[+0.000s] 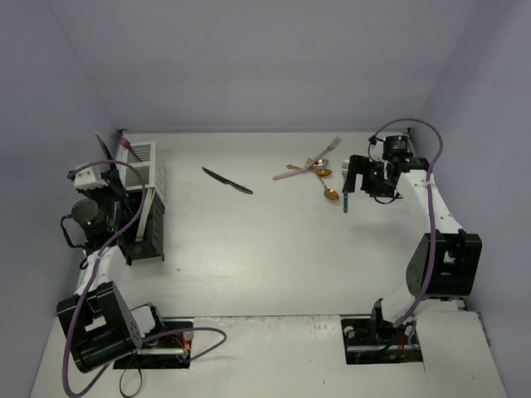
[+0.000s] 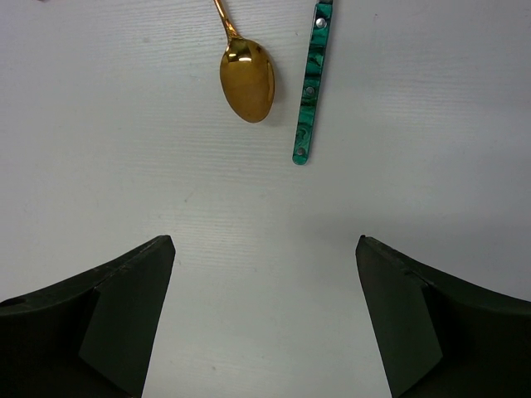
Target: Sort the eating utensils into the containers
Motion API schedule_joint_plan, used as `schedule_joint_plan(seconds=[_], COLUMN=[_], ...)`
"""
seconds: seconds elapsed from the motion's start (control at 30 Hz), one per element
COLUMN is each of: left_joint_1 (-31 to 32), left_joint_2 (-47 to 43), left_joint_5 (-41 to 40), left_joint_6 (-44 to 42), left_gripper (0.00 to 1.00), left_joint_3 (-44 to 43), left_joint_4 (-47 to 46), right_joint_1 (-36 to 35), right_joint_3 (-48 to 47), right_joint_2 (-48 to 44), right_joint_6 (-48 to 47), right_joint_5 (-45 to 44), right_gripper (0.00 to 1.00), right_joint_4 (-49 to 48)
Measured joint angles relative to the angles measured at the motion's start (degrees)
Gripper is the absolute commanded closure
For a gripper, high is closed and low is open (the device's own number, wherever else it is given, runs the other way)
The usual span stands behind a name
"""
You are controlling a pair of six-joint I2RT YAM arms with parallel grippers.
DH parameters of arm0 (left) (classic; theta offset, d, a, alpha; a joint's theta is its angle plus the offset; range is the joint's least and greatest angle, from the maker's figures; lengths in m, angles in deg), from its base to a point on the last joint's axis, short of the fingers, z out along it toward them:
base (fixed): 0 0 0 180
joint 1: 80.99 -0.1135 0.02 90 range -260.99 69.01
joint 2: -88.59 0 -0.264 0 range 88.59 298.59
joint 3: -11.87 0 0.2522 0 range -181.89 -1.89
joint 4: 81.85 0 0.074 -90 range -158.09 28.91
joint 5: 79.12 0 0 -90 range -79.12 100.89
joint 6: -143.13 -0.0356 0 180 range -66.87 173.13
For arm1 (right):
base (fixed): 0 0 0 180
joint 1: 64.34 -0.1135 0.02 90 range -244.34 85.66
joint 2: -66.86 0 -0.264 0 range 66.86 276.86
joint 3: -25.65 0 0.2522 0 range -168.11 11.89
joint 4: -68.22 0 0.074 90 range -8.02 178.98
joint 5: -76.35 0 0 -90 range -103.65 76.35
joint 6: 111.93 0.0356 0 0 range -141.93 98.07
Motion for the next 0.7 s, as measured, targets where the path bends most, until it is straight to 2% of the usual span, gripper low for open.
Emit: schedule_joint_plan(seconds=[0.07,0.1,0.2,0.27,0.43,0.57,0.7], left_joint_1=[0.0,0.0,0.0,0.0,-0.45,-0.96,-1.07], left_joint_2=[-0.04,-0.08,-0.46,-1.14,-4.39,-7.24,-10.14], left_joint_5=[-0.46,-0.75,-1.86,-2.37,-2.86,-2.16,1.01], left_joint_6=[-0.08,-0.08,0.12,0.28,1.19,1.16,-0.32], left_gripper=[0.8,0.68,0.57,0.46,0.43,0.42,0.37], left_joint_3=[0.81,1.25,2.23,2.28,0.44,-4.12,-11.57], left_joint_4=[-0.22,-0.26,-0.08,0.19,3.47,7.1,17.46], right_joint_1=[-0.03,-0.05,-0.28,-0.44,-0.69,-0.69,-0.72], right_joint_3=[0.0,0.0,0.0,0.0,0.03,0.7,0.92], right_joint_2=[0.1,0.1,0.1,0.1,-0.02,-0.78,-1.01], right_joint_6=[-0.02,-0.05,-0.26,-0.3,-0.35,-0.36,-0.24], right_joint_5=[0.25,0.35,0.52,0.52,-0.05,-1.92,-6.84], right_gripper=[0.11,0.11,0.11,0.11,0.12,0.17,0.25], right_joint_4=[-0.01,-0.02,-0.05,-0.11,-0.22,-0.4,-0.39])
